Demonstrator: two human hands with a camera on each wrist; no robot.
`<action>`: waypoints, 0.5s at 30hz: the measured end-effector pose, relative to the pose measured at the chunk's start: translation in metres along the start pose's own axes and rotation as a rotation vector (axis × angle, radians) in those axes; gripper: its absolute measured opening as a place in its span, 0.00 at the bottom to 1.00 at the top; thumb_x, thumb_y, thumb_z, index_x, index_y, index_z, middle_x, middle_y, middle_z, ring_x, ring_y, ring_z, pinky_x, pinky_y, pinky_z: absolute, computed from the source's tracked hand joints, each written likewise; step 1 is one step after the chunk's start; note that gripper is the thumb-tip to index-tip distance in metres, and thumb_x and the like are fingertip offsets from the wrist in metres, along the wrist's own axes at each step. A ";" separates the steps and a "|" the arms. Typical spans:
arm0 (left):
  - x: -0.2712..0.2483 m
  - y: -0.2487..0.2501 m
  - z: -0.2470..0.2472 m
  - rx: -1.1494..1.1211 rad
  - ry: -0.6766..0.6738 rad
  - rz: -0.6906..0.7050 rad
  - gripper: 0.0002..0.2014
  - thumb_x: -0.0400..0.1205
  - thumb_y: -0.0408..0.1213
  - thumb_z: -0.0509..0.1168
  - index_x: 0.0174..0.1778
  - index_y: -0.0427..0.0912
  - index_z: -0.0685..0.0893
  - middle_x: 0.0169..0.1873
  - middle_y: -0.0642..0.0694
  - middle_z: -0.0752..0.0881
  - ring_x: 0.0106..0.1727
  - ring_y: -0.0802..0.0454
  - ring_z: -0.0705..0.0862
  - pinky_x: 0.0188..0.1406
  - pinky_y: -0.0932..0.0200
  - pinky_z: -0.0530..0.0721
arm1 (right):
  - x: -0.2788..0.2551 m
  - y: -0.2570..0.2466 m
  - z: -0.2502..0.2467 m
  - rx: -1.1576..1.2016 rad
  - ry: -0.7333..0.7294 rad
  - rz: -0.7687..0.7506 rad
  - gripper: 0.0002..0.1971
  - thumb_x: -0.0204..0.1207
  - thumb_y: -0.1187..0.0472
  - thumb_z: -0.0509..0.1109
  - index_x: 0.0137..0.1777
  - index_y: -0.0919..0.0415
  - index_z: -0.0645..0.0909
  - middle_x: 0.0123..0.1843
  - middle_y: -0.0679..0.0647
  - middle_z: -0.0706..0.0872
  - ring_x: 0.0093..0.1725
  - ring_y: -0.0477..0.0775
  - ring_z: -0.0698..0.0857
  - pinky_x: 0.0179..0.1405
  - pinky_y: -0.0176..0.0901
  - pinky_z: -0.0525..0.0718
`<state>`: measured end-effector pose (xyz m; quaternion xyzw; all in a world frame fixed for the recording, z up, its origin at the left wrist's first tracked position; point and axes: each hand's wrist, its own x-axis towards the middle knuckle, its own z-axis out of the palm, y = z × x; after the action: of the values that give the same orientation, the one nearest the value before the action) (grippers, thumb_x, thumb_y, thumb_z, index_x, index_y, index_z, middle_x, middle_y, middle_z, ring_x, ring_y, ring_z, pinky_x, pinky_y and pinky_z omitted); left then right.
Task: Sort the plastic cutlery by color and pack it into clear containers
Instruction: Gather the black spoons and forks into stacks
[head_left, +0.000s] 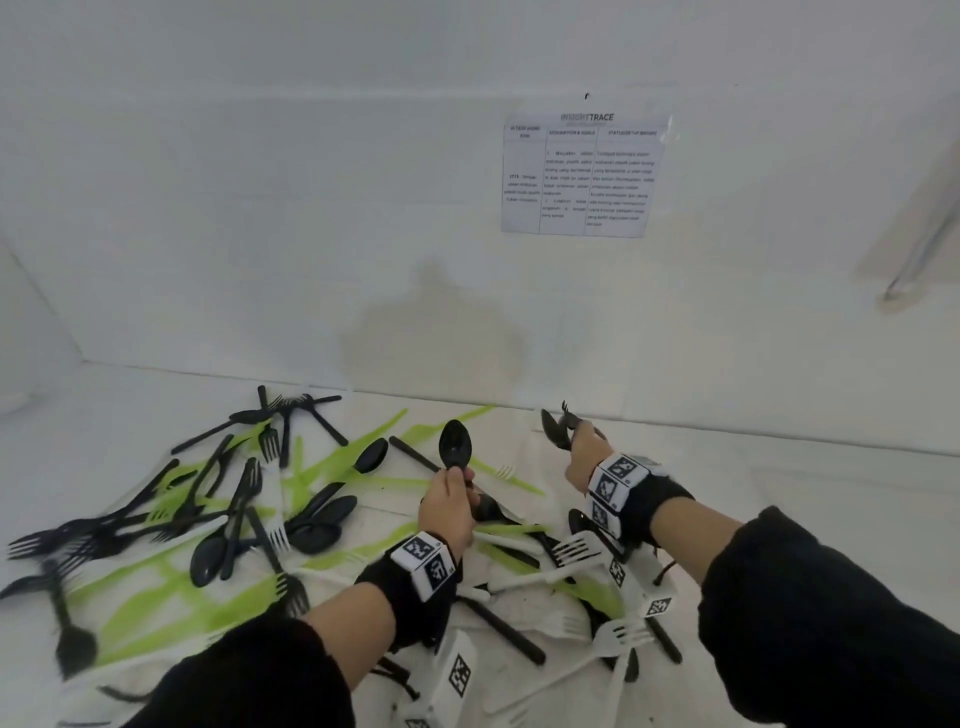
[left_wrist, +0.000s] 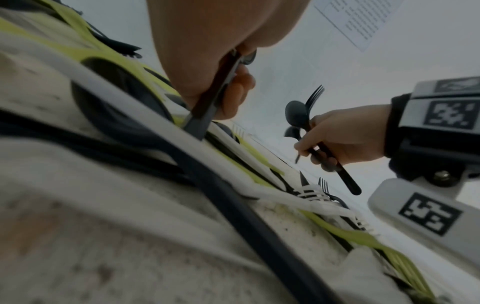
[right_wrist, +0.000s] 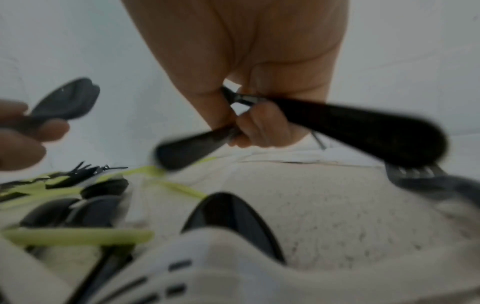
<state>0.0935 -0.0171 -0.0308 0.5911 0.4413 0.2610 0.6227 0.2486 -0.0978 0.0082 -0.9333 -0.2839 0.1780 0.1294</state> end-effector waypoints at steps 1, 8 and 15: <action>-0.001 0.000 -0.001 0.006 0.005 0.002 0.15 0.88 0.42 0.48 0.44 0.41 0.77 0.25 0.48 0.73 0.21 0.51 0.65 0.22 0.60 0.61 | -0.002 0.000 -0.003 0.000 -0.018 -0.004 0.26 0.78 0.67 0.61 0.74 0.68 0.59 0.65 0.66 0.77 0.67 0.65 0.78 0.67 0.53 0.78; -0.014 0.008 -0.011 0.008 0.058 -0.012 0.16 0.87 0.42 0.49 0.37 0.48 0.77 0.57 0.21 0.79 0.45 0.22 0.77 0.58 0.29 0.76 | -0.025 0.020 -0.024 -0.116 0.048 -0.028 0.22 0.77 0.58 0.65 0.67 0.68 0.70 0.64 0.64 0.81 0.63 0.63 0.81 0.50 0.42 0.78; -0.027 0.009 -0.018 0.001 0.049 -0.009 0.15 0.86 0.40 0.50 0.37 0.48 0.77 0.57 0.20 0.77 0.58 0.17 0.74 0.58 0.26 0.74 | -0.060 0.044 -0.003 -0.335 -0.195 0.063 0.19 0.74 0.53 0.69 0.61 0.64 0.78 0.64 0.58 0.83 0.60 0.55 0.83 0.51 0.38 0.79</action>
<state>0.0670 -0.0289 -0.0140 0.5829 0.4593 0.2721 0.6125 0.2242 -0.1683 0.0111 -0.9285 -0.2916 0.2215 -0.0615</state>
